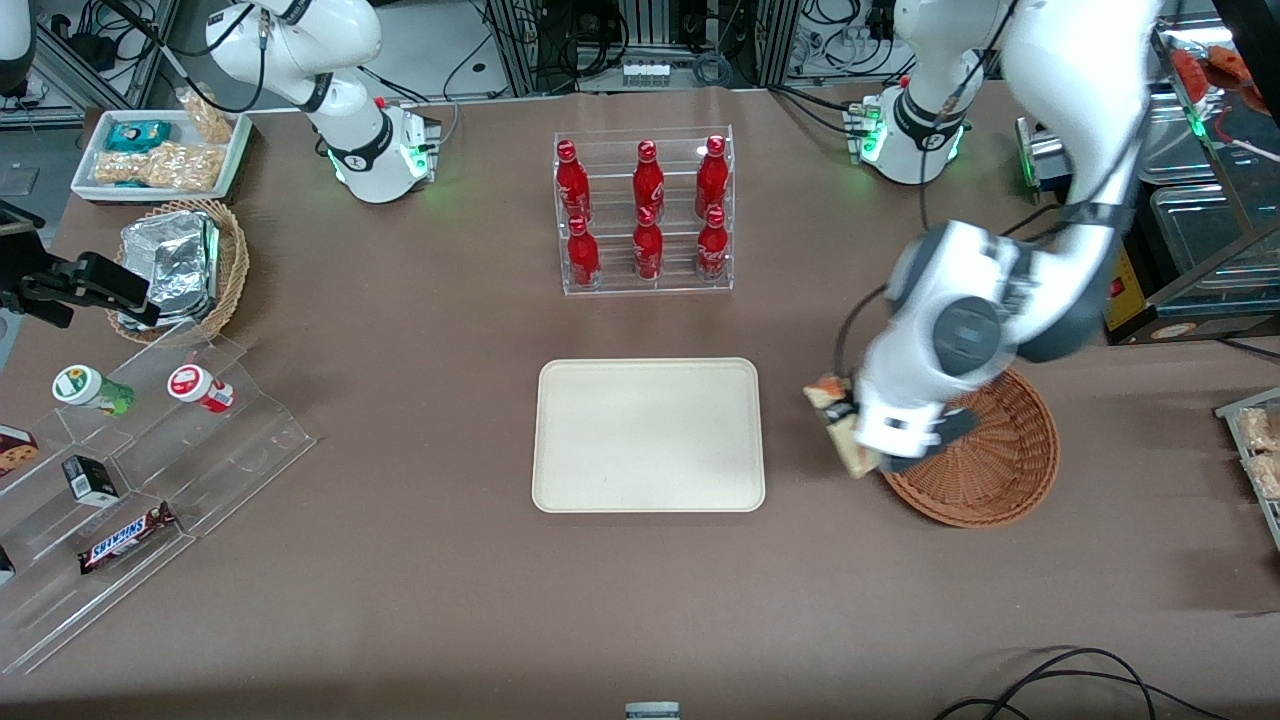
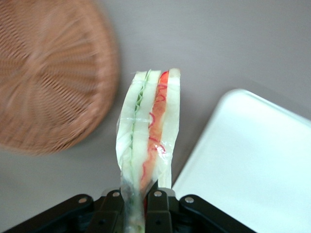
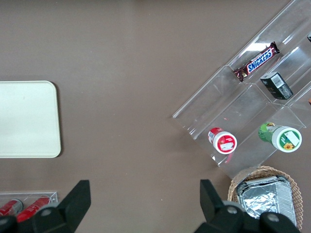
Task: Place sandwich from basket to tray
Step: 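Lift the sandwich and carry it with the left gripper over the tray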
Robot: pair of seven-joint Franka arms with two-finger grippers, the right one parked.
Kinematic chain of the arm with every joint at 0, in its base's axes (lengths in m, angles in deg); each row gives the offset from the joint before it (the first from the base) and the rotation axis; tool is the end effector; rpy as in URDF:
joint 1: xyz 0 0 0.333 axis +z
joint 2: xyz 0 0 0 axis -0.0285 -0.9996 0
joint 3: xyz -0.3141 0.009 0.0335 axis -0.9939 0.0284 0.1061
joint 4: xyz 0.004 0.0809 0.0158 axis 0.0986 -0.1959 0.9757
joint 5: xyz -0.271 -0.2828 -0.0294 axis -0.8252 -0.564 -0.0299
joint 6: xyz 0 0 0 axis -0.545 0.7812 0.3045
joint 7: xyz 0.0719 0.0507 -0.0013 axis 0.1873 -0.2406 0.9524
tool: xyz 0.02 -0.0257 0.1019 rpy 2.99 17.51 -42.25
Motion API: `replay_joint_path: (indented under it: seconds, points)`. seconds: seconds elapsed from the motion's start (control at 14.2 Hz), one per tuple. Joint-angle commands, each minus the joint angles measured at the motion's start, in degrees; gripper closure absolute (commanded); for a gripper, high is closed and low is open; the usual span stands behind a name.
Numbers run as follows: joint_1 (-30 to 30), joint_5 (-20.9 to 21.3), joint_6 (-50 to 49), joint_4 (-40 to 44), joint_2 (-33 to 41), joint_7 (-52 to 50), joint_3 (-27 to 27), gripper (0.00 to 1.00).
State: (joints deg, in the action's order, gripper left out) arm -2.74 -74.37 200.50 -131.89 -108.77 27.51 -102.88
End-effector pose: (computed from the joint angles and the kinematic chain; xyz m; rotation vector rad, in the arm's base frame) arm 0.5956 -0.2754 0.3684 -3.0555 -0.5101 0.1007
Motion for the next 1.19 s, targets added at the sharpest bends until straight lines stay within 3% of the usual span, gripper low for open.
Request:
replay_joint_path:
  seconds: [0.0, 0.42, 0.77, 0.91, 0.98, 1.05, 1.12]
  points:
    - [-4.1, 12.0, 1.2, 8.9, -8.4, 2.3, -5.4, 0.91]
    - [-15.0, 11.6, 5.5, 24.7, -23.6, -4.8, -5.4, 0.92]
    - [-17.9, 11.4, 8.9, 26.0, -28.2, -4.9, -5.5, 0.91]
    - [-18.0, 11.4, 8.9, 25.7, -29.0, -4.3, -5.5, 0.86]
    - [-18.0, 11.4, 8.9, 25.6, -29.1, -4.3, -5.5, 0.80]
    - [-18.0, 11.4, 8.7, 25.5, -28.9, -4.5, -5.6, 0.60]
    - [-18.0, 11.3, 8.7, 25.5, -28.8, -5.0, -5.6, 0.09]
